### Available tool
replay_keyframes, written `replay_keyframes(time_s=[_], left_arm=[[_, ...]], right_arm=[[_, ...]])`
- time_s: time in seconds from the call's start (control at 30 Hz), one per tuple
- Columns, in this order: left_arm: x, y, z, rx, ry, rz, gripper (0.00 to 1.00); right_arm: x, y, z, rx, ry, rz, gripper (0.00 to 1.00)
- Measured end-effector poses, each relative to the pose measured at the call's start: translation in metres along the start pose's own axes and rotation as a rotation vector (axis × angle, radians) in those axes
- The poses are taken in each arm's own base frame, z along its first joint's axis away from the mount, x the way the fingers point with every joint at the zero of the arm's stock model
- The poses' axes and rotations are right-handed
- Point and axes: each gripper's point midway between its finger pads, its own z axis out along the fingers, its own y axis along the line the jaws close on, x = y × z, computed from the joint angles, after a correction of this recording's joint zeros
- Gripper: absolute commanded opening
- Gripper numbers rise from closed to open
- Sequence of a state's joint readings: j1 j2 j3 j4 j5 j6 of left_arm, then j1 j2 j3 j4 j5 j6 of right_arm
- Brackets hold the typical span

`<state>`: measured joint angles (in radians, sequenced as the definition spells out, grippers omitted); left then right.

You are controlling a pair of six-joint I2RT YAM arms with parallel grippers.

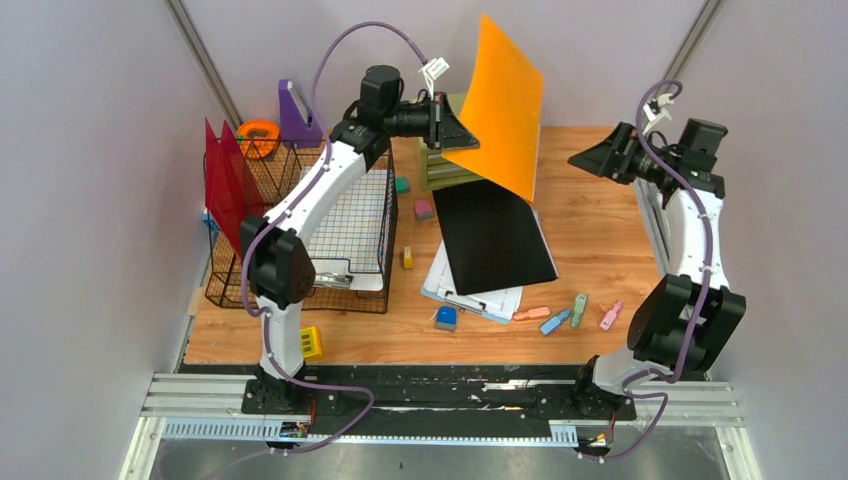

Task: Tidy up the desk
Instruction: Pick up the folder from the corner of the board, then place the folder in the storage box.

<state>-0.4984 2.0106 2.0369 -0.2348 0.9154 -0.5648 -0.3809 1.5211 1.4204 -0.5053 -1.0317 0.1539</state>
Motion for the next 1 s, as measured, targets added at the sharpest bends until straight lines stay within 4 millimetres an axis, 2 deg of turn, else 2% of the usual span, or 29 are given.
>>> replay_keyframes(time_s=[0.13, 0.23, 0.43, 0.53, 0.67, 0.83, 1.0], left_arm=[[-0.001, -0.006, -0.012, 0.041, -0.021, -0.034, 0.00], [0.003, -0.011, -0.016, 0.063, -0.018, -0.051, 0.00], [0.005, -0.017, -0.027, 0.078, -0.024, -0.056, 0.00], [0.000, -0.024, -0.032, 0.096, -0.038, -0.033, 0.00], [-0.004, -0.026, -0.035, 0.121, -0.055, -0.014, 0.00], [0.004, -0.012, -0.038, 0.110, -0.057, -0.042, 0.00], [0.011, -0.001, -0.041, 0.098, -0.049, -0.063, 0.00]], right_arm=[[0.011, 0.024, 0.031, -0.139, 0.057, -0.019, 1.00], [0.023, 0.032, 0.053, -0.216, 0.101, -0.012, 0.99], [0.045, 0.024, 0.084, -0.291, 0.174, 0.058, 0.99], [0.051, 0.020, 0.092, -0.325, 0.196, 0.100, 0.98], [0.055, 0.024, 0.098, -0.398, 0.223, 0.144, 0.96], [0.053, 0.040, 0.096, -0.509, 0.233, 0.152, 0.93], [0.060, 0.051, 0.093, -0.582, 0.243, 0.171, 0.78]])
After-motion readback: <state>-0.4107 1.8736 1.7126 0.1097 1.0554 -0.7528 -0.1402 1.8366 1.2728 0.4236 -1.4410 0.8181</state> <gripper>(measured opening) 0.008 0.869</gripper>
